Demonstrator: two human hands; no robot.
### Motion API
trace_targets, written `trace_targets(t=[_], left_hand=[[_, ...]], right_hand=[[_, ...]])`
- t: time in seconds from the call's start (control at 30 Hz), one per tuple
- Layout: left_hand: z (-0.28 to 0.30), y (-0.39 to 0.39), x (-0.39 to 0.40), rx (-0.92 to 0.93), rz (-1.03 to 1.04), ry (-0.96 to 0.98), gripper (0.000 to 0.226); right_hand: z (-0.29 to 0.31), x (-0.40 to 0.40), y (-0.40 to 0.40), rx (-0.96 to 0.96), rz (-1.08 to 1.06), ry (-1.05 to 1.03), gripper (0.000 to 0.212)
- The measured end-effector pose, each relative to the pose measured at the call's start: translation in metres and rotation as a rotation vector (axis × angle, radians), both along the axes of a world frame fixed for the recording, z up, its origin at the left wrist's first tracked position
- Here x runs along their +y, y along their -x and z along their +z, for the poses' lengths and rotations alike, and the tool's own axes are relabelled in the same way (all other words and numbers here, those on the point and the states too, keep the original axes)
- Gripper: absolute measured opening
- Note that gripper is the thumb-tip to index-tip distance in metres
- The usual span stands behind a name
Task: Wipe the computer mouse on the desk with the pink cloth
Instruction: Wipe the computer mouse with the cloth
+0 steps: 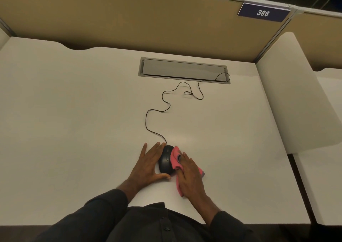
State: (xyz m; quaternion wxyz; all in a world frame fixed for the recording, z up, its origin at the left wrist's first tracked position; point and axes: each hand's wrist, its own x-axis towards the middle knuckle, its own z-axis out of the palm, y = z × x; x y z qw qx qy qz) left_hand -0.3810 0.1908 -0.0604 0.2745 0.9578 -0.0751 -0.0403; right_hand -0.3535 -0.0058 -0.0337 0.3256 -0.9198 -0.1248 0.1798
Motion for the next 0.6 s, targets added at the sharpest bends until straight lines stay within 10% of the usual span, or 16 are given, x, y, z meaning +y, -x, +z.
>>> trace_targets(t=[0.6], left_hand=[[0.0,0.001,-0.003,0.029,0.011,0.016,0.108]], right_hand=[[0.007,0.025,-0.018,-0.173,0.36,0.25,0.085]])
